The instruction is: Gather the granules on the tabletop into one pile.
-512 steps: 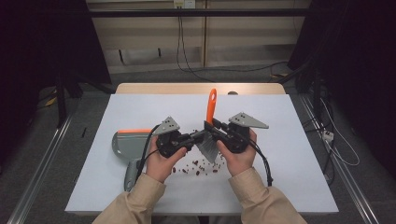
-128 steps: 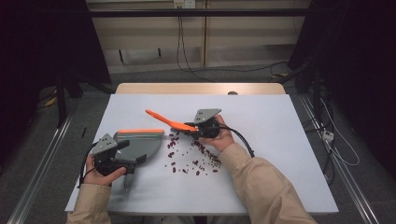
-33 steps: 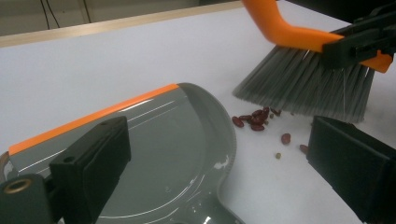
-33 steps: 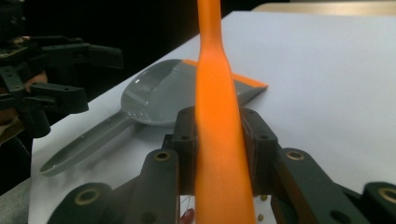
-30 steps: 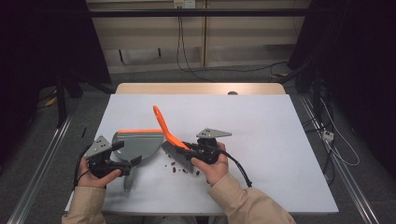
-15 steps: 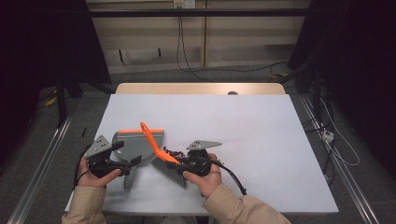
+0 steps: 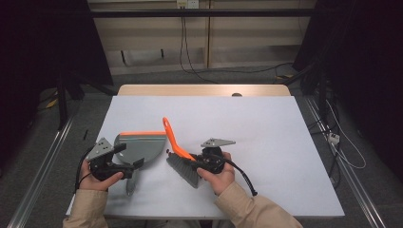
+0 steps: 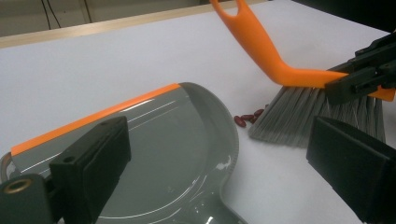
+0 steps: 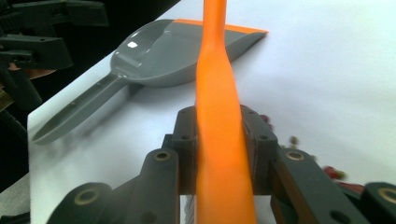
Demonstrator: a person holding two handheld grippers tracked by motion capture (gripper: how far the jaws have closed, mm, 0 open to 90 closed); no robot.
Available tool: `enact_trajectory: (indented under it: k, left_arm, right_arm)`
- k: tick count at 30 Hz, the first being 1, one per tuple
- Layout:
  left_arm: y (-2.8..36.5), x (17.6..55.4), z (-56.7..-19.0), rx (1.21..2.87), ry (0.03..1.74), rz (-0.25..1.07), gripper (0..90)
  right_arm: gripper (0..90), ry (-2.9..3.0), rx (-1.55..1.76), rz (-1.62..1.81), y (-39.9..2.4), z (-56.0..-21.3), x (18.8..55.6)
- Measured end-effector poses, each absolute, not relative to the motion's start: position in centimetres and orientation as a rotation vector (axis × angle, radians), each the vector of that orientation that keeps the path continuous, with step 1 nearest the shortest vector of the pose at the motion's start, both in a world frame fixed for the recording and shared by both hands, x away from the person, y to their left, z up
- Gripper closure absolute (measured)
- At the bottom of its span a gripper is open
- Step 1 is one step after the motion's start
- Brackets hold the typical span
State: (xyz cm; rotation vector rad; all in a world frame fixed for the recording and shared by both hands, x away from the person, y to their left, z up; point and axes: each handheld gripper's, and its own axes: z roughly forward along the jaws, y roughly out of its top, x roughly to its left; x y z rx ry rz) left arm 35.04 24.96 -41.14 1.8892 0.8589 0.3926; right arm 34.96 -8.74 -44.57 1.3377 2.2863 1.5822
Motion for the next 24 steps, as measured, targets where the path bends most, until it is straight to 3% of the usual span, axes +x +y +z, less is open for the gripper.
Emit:
enact_trajectory:
  k: [16,24]
  left_arm:
    - [24.9,35.0,-41.1,1.889,0.858,0.393,6.3]
    - [24.7,35.1,-41.1,1.894,0.853,0.393,6.3]
  right_arm:
    - [71.2,2.228,1.374,1.557,-11.6,-44.4,35.0]
    - [71.5,2.198,1.368,1.656,-10.7,-43.6,35.2]
